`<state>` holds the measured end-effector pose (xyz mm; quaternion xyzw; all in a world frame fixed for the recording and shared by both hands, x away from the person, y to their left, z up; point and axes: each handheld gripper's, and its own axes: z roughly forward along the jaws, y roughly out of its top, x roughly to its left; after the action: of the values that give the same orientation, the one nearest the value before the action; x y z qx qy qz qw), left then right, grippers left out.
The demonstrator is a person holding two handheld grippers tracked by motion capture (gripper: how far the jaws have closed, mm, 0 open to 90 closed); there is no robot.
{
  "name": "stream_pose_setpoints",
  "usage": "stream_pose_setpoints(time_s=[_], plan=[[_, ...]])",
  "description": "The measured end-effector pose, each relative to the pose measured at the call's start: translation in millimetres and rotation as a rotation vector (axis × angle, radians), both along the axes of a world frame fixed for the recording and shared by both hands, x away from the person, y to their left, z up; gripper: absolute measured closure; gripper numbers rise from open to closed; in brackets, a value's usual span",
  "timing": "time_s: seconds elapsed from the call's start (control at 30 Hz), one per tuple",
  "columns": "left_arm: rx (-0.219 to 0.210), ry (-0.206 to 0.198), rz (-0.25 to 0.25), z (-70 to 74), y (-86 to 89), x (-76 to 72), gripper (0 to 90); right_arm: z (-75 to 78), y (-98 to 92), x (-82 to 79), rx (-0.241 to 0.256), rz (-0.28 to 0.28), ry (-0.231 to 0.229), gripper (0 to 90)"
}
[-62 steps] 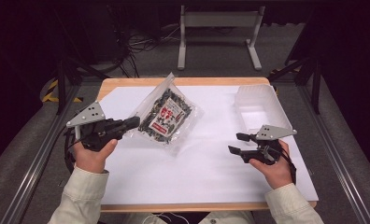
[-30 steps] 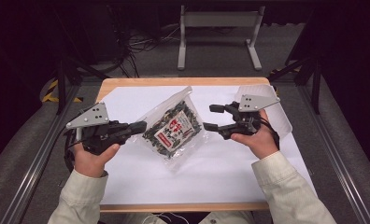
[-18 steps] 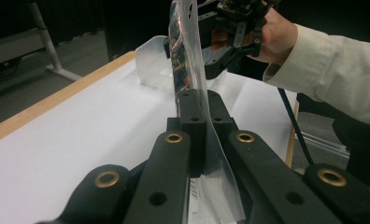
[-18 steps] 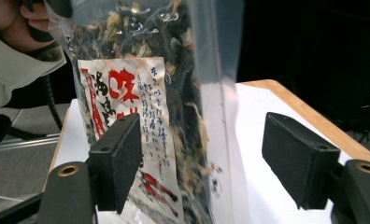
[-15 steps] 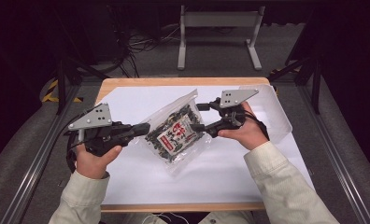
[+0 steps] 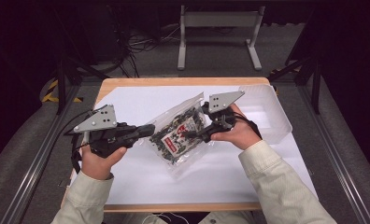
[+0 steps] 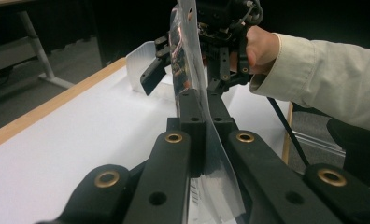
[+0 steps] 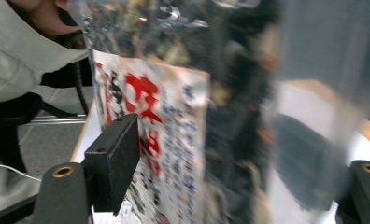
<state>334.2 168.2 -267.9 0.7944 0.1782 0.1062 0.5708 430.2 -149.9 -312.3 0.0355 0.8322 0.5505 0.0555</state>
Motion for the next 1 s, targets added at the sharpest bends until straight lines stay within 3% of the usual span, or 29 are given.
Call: stream_pose_setpoints(time_s=[0.23, 0.3, 0.33, 0.5, 0.6, 0.8, 1.0], plan=[[0.005, -0.009, -0.002, -1.1, -0.8, 0.4, 89.6, -1.5, 1.9, -3.2, -0.046, 0.032, 0.0, 35.9], [-0.004, -0.006, 0.005, -1.5, 0.3, 0.8, 89.5, -1.6, 0.8, -4.7, -0.046, 0.046, -0.006, 41.1], [-0.009, -0.002, 0.009, -1.6, 1.0, 0.7, 89.5, -0.7, -1.7, -5.9, -0.047, 0.058, -0.011, 49.4], [-0.02, -0.01, 0.019, -1.3, 3.0, 1.3, 89.5, 2.1, -6.3, -8.1, -0.059, 0.087, -0.005, 62.9], [-0.029, 0.0, 0.027, -2.3, 3.8, 2.2, 89.5, 2.9, -7.7, -9.6, -0.064, 0.103, 0.008, 67.5], [-0.026, -0.022, 0.025, -1.7, 4.4, 1.8, 88.1, 3.7, -8.8, -12.9, -0.074, 0.146, 0.048, 73.9], [-0.042, -0.016, 0.029, -2.9, 5.8, 3.7, 76.9, 2.4, -9.9, -14.0, -0.068, 0.146, 0.07, 74.6]])
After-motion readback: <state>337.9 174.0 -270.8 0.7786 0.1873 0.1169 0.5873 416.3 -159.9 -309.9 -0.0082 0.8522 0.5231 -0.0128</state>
